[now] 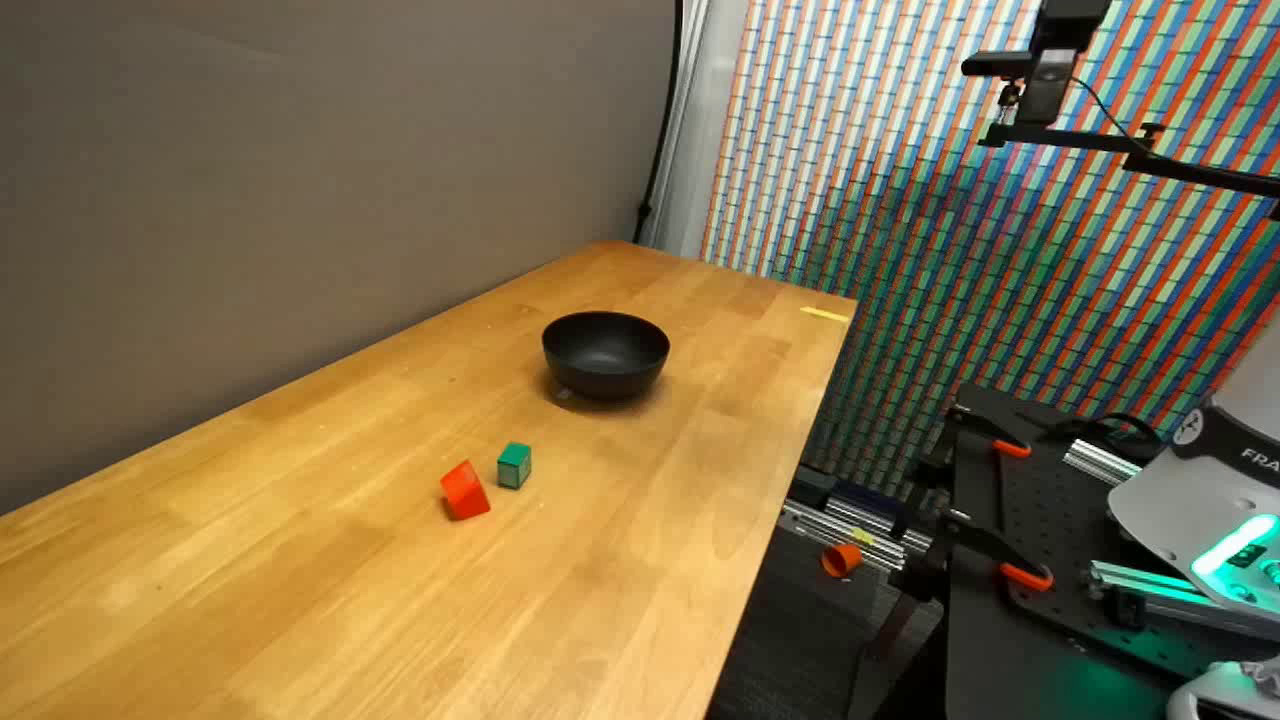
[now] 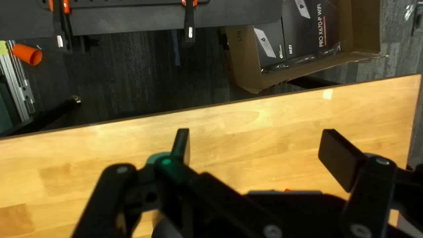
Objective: Place the blocks inside the black bowl
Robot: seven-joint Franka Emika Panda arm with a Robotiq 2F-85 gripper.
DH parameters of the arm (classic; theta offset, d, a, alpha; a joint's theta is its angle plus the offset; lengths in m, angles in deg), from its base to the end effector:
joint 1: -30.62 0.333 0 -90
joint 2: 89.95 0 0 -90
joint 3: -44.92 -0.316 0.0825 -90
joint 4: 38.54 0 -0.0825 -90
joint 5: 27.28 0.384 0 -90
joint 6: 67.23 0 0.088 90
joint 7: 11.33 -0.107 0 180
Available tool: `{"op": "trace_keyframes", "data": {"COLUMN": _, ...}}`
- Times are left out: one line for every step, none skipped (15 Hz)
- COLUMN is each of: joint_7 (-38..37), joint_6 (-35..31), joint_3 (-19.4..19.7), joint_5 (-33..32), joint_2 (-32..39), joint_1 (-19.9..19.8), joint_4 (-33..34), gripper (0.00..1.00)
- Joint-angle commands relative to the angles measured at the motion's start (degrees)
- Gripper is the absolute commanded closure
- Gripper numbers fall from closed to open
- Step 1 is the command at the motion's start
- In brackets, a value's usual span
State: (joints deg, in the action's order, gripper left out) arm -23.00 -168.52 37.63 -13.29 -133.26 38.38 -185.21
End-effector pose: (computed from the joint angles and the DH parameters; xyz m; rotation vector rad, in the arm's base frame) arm 0.3049 0.1076 0.4997 -2.9997 0.0446 0.1039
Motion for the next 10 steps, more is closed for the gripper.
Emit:
{"op": "trace_keyframes", "data": {"joint_7": 0.4, "joint_6": 0.2, "joint_3": -0.6, "joint_5": 0.4, "joint_2": 0.0, "joint_1": -0.8, "joint_4": 0.3, "gripper": 0.00}}
{"op": "trace_keyframes", "data": {"joint_7": 0.4, "joint_6": 0.2, "joint_3": -0.6, "joint_5": 0.4, "joint_2": -0.1, "joint_1": -0.8, "joint_4": 0.5, "gripper": 0.00}}
{"op": "trace_keyframes", "data": {"joint_7": 0.4, "joint_6": 0.2, "joint_3": -0.6, "joint_5": 0.4, "joint_2": -0.2, "joint_1": -0.8, "joint_4": 0.6, "gripper": 0.00}}
{"op": "trace_keyframes", "data": {"joint_7": 0.4, "joint_6": 0.2, "joint_3": -0.6, "joint_5": 0.4, "joint_2": -0.2, "joint_1": -0.8, "joint_4": 0.7, "gripper": 0.00}}
{"op": "trace_keyframes", "data": {"joint_7": 0.4, "joint_6": 0.2, "joint_3": -0.6, "joint_5": 0.4, "joint_2": -0.2, "joint_1": -0.8, "joint_4": 0.7, "gripper": 0.00}}
{"op": "trace_keyframes", "data": {"joint_7": -1.3, "joint_6": -2.5, "joint_3": -2.2, "joint_5": -1.3, "joint_2": 2.1, "joint_1": -1.9, "joint_4": 0.4, "gripper": 0.00}}
{"op": "trace_keyframes", "data": {"joint_7": -2.4, "joint_6": -4.8, "joint_3": -4.2, "joint_5": -3.8, "joint_2": 4.8, "joint_1": -2.7, "joint_4": 0.1, "gripper": 0.00}}
{"op": "trace_keyframes", "data": {"joint_7": -3.4, "joint_6": -10.3, "joint_3": -6.5, "joint_5": -5.6, "joint_2": 8.4, "joint_1": -3.2, "joint_4": -0.6, "gripper": 0.00}}
{"op": "trace_keyframes", "data": {"joint_7": -4.6, "joint_6": -15.3, "joint_3": -8.4, "joint_5": -7.9, "joint_2": 11.4, "joint_1": -3.6, "joint_4": -0.9, "gripper": 0.00}}
{"op": "trace_keyframes", "data": {"joint_7": -5.4, "joint_6": -19.5, "joint_3": -9.2, "joint_5": -9.1, "joint_2": 14.5, "joint_1": -3.6, "joint_4": -1.1, "gripper": 0.00}}
